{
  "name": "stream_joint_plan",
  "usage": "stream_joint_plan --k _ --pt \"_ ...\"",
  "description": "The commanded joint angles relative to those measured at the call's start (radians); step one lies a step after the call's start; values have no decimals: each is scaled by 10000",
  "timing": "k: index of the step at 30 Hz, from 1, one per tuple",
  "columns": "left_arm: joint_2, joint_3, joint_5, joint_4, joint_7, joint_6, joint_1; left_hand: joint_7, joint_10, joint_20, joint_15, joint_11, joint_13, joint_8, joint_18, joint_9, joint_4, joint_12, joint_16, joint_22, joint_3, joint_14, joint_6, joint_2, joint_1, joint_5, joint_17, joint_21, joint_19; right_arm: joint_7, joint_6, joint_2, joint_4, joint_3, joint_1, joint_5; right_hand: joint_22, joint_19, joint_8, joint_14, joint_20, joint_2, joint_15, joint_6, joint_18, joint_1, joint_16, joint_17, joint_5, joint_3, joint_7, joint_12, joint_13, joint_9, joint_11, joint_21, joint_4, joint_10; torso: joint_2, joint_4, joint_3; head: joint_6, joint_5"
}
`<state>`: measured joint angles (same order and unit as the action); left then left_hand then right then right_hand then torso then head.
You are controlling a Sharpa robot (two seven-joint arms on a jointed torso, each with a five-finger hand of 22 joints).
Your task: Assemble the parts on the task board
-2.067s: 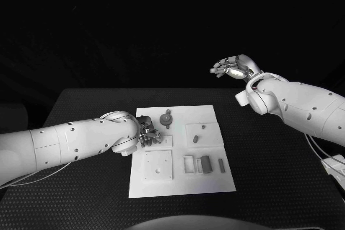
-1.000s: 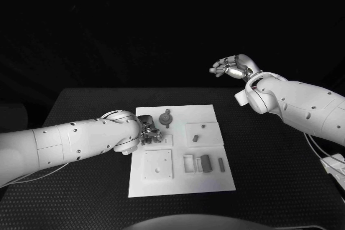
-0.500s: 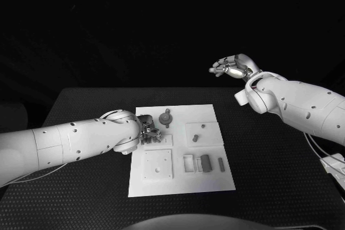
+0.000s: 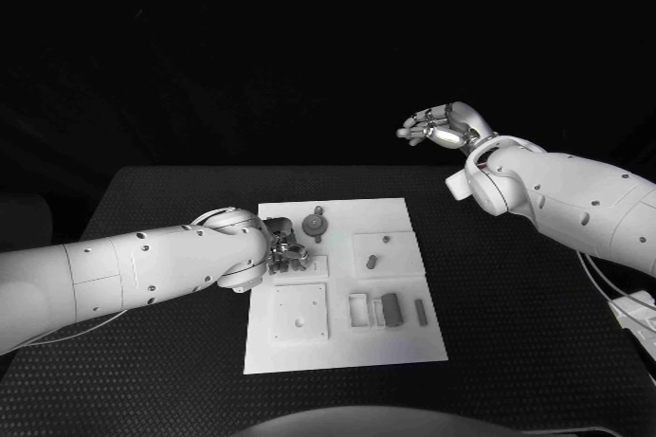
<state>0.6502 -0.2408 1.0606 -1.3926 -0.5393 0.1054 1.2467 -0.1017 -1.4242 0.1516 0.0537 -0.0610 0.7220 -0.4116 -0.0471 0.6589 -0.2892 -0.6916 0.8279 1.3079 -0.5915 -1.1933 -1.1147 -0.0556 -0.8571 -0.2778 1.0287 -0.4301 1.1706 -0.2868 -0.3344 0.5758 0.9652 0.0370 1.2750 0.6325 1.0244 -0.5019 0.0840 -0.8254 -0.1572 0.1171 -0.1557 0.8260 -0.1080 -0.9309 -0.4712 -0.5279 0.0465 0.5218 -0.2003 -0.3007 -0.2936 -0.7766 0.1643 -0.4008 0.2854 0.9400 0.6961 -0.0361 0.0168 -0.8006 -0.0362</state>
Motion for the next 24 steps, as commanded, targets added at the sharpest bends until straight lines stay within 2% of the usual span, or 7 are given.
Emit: stream_joint_plan --k 1,8,16,17,18,24 --pt "-61 -3 183 -27 -29 -393 -12 927 227 22 12 -310 16 -42 -243 2 -8 -71 47 167 -79 37 -993 -126 -5 -39 -12 -53 77 -60 163 -13 -3 -6 -1 -15 -9 59 -43 38 -1 -85 -39 65 74 32 70 15 -6 -68 -26 59 11 12 -21 42 5 81 0 -3 -6 -13 2" --pt "-119 -2 393 18 -39 -481 -26 932 234 21 14 -325 22 -56 -246 20 -4 -119 108 194 -104 41 -981 -205 13 -44 -30 -65 84 -55 160 -29 -1 -6 -3 -17 -9 63 -43 41 -2 -87 -41 65 76 30 74 15 -6 -71 -26 63 18 13 -21 47 5 85 1 -7 -14 -13 0" --pt "-149 -1 552 58 -60 -604 -68 952 234 26 15 -344 33 -98 -258 55 -16 -201 204 219 -166 47 -991 -191 10 -84 -56 -88 88 -40 169 -32 27 -6 -6 -17 -8 66 -43 42 -3 -90 -42 66 77 30 78 13 -6 -74 -25 70 28 14 -21 52 4 90 3 -6 -13 -48 23" --pt "-141 -1 575 61 -66 -604 -68 956 240 25 15 -349 33 -109 -260 65 -10 -228 236 221 -219 53 -989 -168 3 -57 -70 -93 87 -40 166 -31 28 -6 -6 -17 -8 66 -43 42 -3 -90 -42 66 77 30 78 13 -6 -75 -25 71 28 14 -21 53 4 91 2 -1 -12 -53 28" --pt "-135 -1 587 67 -70 -609 -70 968 270 27 0 -343 12 -141 -260 90 50 -313 342 215 -608 84 -989 -3 -19 253 -153 -103 107 -40 171 -34 25 -6 -6 -17 -8 66 -43 43 -3 -90 -43 66 77 29 79 13 -6 -75 -25 71 29 14 -21 53 4 91 0 3 -11 -58 33" --pt "-92 -1 621 79 -90 -614 -80 964 272 18 10 -357 1 -158 -259 103 55 -354 395 220 -694 89 -992 -20 48 298 -192 -117 118 -36 182 -25 31 -6 -6 -17 -7 69 -43 46 -3 -93 -44 66 77 27 83 13 -6 -76 -25 75 36 14 -21 57 5 95 2 10 -4 -53 33"
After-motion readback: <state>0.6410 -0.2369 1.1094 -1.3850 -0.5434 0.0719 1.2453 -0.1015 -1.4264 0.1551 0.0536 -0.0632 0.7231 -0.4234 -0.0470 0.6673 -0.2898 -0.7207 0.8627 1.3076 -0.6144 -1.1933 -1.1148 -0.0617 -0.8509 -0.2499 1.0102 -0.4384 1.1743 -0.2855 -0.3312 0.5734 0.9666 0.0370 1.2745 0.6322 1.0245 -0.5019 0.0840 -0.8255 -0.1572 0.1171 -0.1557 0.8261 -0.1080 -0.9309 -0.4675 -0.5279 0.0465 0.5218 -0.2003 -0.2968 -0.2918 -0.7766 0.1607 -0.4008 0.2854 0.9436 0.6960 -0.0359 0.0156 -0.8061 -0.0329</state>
